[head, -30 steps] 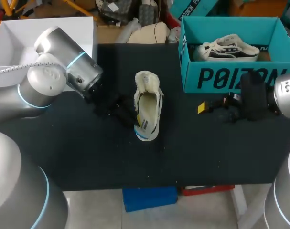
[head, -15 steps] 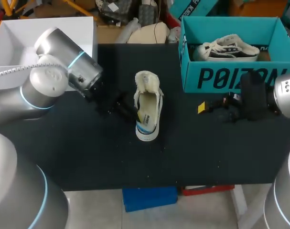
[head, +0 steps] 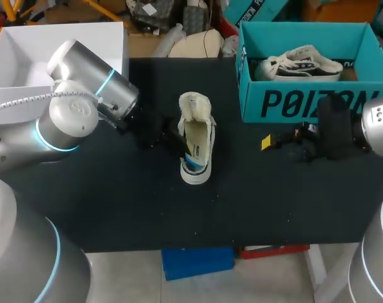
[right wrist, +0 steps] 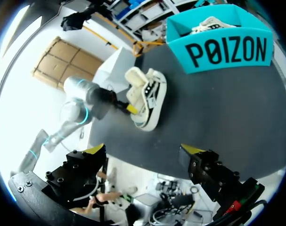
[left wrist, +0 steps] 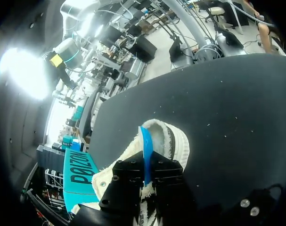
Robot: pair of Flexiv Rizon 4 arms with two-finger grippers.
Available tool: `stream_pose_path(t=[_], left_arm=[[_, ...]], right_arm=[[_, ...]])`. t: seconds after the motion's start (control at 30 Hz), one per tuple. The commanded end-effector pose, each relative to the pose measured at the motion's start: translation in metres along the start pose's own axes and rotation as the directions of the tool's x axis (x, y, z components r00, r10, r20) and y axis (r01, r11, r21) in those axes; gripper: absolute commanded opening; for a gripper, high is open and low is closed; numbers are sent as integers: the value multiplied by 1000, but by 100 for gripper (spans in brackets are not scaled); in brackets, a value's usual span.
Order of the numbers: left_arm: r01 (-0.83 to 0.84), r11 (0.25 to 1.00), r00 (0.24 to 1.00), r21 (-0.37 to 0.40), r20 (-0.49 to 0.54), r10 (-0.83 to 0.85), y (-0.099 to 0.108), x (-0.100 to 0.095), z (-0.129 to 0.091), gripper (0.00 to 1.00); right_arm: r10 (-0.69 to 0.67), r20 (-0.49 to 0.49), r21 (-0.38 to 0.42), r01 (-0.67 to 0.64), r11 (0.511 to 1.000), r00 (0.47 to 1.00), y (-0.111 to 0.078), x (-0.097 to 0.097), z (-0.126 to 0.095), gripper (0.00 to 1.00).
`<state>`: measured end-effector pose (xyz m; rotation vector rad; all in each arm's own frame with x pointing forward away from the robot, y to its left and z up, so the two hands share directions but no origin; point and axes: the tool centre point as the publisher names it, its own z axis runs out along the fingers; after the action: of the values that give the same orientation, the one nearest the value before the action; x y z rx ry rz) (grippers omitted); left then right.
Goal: Take the shoe out of the shoebox, open the shoe tongue, remove and reinsert the insole, then place the shoe into the shoebox
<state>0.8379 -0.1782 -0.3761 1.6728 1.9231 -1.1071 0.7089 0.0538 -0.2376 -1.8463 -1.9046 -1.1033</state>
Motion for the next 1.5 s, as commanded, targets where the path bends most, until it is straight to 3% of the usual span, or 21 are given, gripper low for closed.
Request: stream_pose_path(t=[0.03, 0.53, 0.7, 0.8, 0.87, 0.93, 1.13, 1.17, 1.2, 1.23, 1.27, 1.33, 1.5], left_arm=[[1, 1000, 1000, -20, -14, -1, 1, -1, 2, 0], [-102, 993, 964, -66, -252, 82, 0, 12, 17, 0], [-92, 995, 958, -48, -278, 75, -5, 18, 18, 0], [-81, 996, 955, -48, -289, 64, -6, 19, 8, 45], [-75, 996, 955, -42, -292, 59, -7, 15, -2, 87], [-60, 998, 960, -27, -274, 50, -9, 8, -13, 100], [-78, 996, 971, -47, -230, 65, -12, -16, -33, 100], [-88, 994, 973, -63, -220, 72, -12, -20, -33, 91], [-93, 992, 974, -80, -216, 74, -11, -23, -33, 64], [-101, 991, 973, -91, -217, 79, -11, -25, -32, 46], [-113, 988, 971, -108, -223, 87, -11, -26, -30, 35], [-155, 980, 953, -123, -279, 116, -11, -25, -26, 0], [-256, 957, 880, -137, -442, 173, -10, -12, -19, 0]], right_arm=[[1, 2, 0, -1, 1000, 1000, 0, 0, 0, 100], [1, 2, 0, -1, 1000, 1000, 0, 0, 0, 100], [1, 2, 0, -1, 1000, 1000, 0, 0, 0, 100], [1, 2, 0, -1, 1000, 1000, 0, 0, 0, 100], [1, 2, 0, -1, 1000, 1000, 0, 0, 0, 100], [1, 2, 0, -1, 1000, 1000, 0, 0, 0, 100], [1, 2, 0, -1, 1000, 1000, 0, 0, 0, 100], [1, 2, 0, -1, 1000, 1000, 0, 0, 0, 100], [1, 2, 0, -1, 1000, 1000, 0, 0, 0, 100], [1, 2, 0, -1, 1000, 1000, 0, 0, 0, 100], [1, 2, 0, -1, 1000, 1000, 0, 0, 0, 100], [1, 2, 0, -1, 1000, 1000, 0, 0, 0, 100], [1, 2, 0, -1, 1000, 1000, 0, 0, 0, 100]])
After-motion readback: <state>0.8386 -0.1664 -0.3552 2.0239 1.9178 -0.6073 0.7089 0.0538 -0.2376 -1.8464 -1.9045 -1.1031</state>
